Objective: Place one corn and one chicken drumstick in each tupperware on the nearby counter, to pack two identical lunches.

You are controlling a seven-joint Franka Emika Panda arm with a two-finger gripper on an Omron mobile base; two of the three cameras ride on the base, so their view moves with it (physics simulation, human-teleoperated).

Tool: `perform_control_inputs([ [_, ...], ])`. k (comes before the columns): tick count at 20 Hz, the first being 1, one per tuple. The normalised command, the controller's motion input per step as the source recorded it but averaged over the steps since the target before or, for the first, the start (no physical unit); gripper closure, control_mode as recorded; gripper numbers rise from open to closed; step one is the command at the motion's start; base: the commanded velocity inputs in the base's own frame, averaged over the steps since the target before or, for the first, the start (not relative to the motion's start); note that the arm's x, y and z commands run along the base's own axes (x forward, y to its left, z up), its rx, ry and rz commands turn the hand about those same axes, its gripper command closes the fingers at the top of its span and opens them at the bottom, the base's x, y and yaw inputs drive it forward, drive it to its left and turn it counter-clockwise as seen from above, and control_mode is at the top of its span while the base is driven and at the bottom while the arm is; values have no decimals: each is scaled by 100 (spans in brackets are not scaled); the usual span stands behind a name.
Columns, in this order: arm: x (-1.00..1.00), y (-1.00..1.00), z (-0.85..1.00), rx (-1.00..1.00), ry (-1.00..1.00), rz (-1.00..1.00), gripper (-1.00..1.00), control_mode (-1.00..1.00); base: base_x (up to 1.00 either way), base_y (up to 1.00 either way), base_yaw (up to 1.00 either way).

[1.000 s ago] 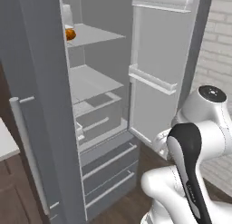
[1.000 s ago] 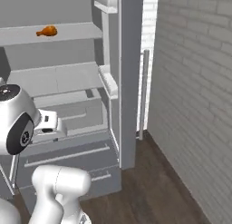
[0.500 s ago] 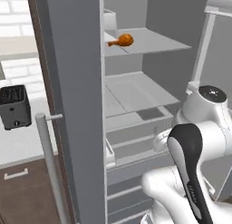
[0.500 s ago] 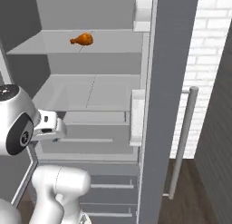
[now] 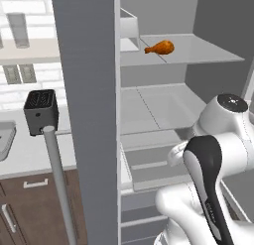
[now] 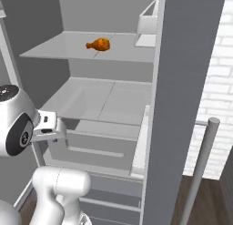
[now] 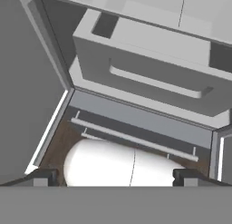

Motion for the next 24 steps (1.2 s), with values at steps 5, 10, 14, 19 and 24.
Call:
perform_control_inputs([
  [5,100,1,61,8,-7,1,-100,-100,0,0,0],
  [10,77,-3,85,0,-7,-2,-100,-100,0,0,0],
  [14,43,-7,54,0,-9,-17,-100,-100,0,0,0],
  [19,31,-16,32,0,-1,-28,-100,-100,0,0,0],
  [24,46,-9,65,5,-6,-29,-100,-100,0,0,0],
])
